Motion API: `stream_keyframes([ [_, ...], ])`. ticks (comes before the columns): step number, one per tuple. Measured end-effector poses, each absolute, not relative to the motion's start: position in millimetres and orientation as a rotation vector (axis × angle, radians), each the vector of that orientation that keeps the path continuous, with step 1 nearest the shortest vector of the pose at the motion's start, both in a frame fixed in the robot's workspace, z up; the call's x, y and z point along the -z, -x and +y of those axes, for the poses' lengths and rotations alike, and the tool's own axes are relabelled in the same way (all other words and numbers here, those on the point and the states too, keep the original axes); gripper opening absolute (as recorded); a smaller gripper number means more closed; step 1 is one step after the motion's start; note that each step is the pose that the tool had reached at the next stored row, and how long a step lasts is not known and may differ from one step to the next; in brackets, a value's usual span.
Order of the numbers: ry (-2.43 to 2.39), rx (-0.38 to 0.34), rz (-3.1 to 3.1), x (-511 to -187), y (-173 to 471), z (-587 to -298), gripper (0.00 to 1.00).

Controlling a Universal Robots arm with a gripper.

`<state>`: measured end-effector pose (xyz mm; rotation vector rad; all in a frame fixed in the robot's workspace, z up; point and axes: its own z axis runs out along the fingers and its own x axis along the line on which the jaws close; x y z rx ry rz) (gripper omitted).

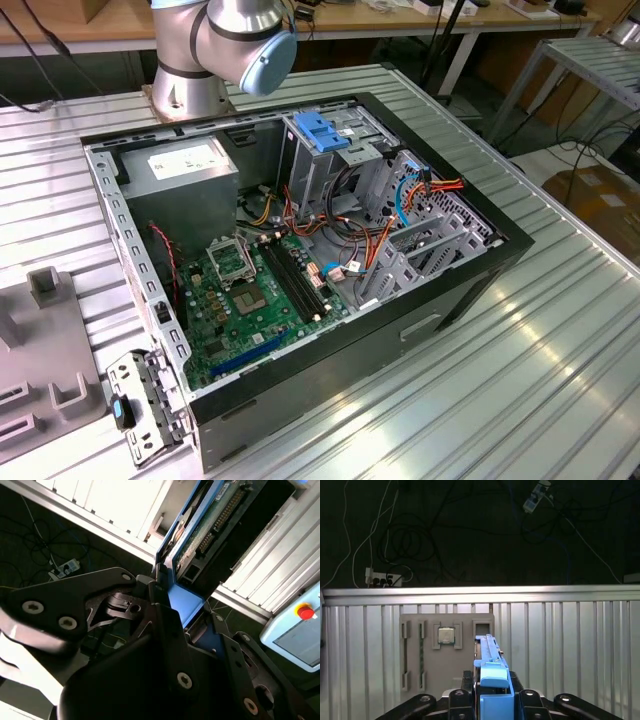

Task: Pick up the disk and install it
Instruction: 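Pick up the disk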

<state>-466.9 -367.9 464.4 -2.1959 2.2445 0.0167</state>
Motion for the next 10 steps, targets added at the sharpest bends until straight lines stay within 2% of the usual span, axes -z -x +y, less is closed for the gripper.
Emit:
stream_keyframes([
  [10, 2.196, -0.017, 2.245, -482, 467, -368, 0.37],
])
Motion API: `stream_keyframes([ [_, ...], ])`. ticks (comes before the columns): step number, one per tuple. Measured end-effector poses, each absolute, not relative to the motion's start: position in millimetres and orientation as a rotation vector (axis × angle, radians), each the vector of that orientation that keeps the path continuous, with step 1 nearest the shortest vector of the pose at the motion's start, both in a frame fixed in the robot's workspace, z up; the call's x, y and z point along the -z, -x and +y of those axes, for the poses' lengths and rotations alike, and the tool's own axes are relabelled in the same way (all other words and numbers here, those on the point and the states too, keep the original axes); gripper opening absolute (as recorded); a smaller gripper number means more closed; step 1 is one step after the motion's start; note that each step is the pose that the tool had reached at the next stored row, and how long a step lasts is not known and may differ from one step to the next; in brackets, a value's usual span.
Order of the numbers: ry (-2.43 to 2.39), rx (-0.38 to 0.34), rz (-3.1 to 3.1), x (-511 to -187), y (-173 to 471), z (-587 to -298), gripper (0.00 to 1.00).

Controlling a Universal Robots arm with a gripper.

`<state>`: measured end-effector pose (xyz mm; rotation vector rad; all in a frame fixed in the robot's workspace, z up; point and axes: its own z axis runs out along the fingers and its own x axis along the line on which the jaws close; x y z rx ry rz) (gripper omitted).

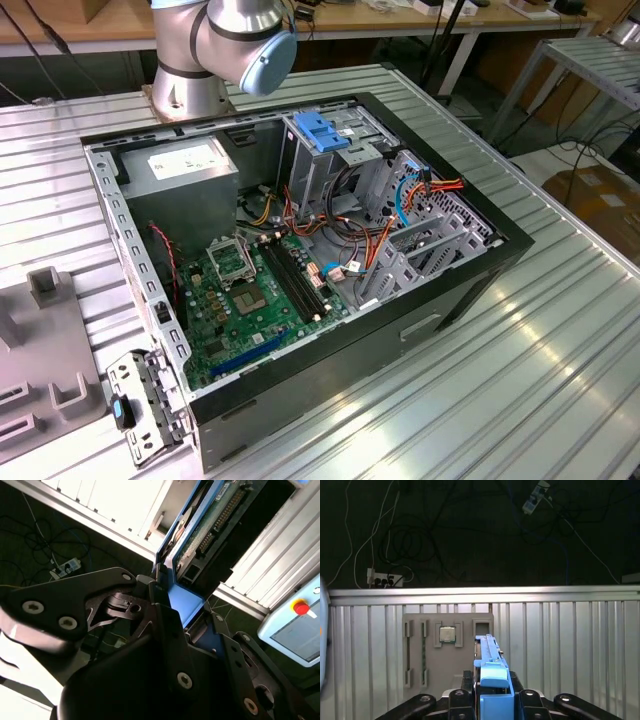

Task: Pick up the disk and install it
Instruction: 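Pick up the disk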

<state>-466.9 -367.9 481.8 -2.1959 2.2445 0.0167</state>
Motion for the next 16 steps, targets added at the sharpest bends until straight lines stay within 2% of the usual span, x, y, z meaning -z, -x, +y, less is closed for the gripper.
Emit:
stream_keyframes([
  [16, 2.196, -0.017, 2.245, -507, 467, -368, 0.37],
])
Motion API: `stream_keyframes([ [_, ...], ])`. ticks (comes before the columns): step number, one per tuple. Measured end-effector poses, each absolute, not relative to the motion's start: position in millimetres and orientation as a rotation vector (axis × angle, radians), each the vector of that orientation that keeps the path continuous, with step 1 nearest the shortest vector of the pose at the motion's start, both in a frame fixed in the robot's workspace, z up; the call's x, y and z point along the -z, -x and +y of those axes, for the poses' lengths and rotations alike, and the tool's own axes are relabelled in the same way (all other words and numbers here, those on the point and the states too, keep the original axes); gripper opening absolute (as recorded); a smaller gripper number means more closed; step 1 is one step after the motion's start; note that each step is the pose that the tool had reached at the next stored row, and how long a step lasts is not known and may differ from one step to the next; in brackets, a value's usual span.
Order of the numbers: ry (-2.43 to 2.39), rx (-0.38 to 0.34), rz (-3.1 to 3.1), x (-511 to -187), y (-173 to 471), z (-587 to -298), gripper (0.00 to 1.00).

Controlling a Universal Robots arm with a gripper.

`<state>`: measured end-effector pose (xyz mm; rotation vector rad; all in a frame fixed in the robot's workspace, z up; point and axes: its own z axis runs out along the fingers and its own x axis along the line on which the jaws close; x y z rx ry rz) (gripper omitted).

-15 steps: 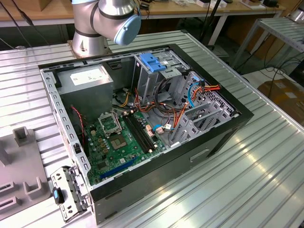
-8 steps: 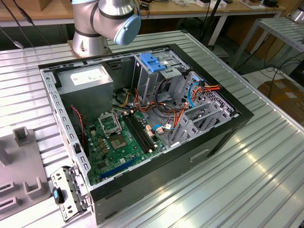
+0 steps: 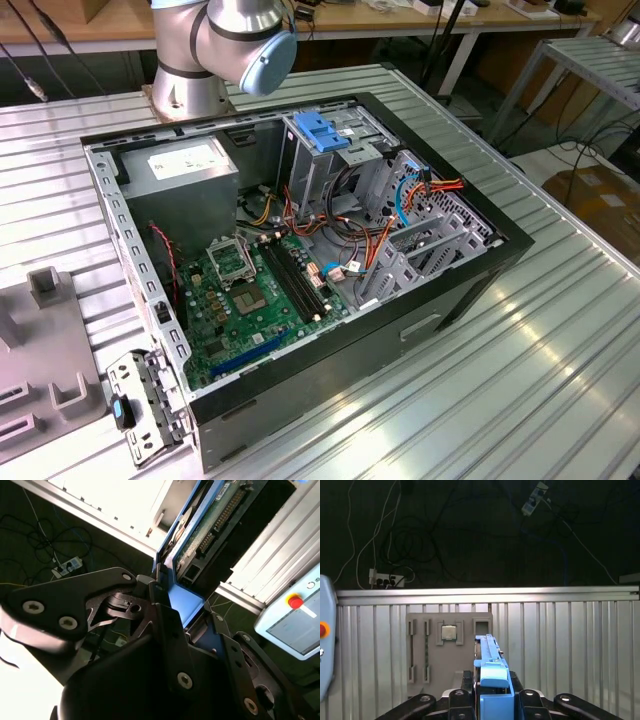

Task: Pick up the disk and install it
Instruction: 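Pick up the disk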

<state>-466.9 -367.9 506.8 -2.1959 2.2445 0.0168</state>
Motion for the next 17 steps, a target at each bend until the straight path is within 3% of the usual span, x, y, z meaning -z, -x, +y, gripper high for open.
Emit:
stream_keyframes([
  [17, 2.196, -0.017, 2.245, -522, 464, -368, 0.37],
])
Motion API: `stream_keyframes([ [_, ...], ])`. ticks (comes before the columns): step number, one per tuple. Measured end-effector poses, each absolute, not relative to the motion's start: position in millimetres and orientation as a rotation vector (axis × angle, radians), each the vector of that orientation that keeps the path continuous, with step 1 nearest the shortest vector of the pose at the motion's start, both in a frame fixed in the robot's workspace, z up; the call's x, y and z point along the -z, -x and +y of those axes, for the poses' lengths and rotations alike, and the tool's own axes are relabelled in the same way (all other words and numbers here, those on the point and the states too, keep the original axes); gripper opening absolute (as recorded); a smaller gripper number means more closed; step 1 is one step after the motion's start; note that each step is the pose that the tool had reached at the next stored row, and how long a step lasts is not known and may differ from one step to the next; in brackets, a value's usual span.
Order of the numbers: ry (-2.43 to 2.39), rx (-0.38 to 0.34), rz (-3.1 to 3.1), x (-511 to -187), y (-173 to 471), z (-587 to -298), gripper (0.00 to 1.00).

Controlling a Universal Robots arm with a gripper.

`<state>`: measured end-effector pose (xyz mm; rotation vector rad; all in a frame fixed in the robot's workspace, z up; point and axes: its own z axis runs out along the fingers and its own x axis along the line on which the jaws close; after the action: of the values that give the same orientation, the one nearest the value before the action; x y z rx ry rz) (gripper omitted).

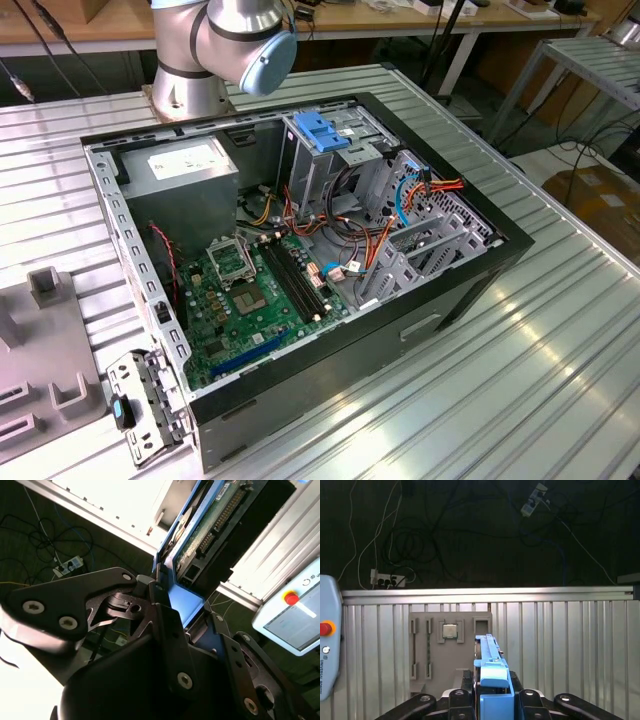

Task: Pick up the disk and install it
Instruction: 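Pick up the disk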

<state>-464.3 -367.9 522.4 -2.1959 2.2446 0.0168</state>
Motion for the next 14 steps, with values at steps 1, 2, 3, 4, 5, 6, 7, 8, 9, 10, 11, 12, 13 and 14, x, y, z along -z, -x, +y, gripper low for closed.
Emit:
stream_keyframes([
  [1, 2.196, -0.017, 2.244, -522, 463, -368, 0.37],
  [2, 2.196, -0.017, 2.245, -522, 462, -368, 0.37],
  [3, 2.196, -0.017, 2.244, -522, 461, -368, 0.37],
  [4, 2.196, -0.017, 2.245, -522, 459, -368, 0.37],
  [5, 2.196, -0.017, 2.245, -522, 458, -368, 0.37],
  [6, 2.196, -0.017, 2.245, -522, 455, -368, 0.37],
  [7, 2.196, -0.017, 2.244, -522, 454, -368, 0.37],
  [8, 2.196, -0.017, 2.245, -522, 452, -368, 0.37],
  [9, 2.196, -0.017, 2.244, -522, 451, -368, 0.37],
  [10, 2.196, -0.017, 2.245, -522, 450, -368, 0.37],
  [11, 2.196, -0.017, 2.245, -522, 450, -368, 0.37],
  [12, 2.196, -0.017, 2.245, -522, 449, -368, 0.37],
  [13, 2.196, -0.017, 2.244, -522, 449, -368, 0.37],
  [14, 2.196, -0.017, 2.244, -522, 448, -368, 0.37],
])
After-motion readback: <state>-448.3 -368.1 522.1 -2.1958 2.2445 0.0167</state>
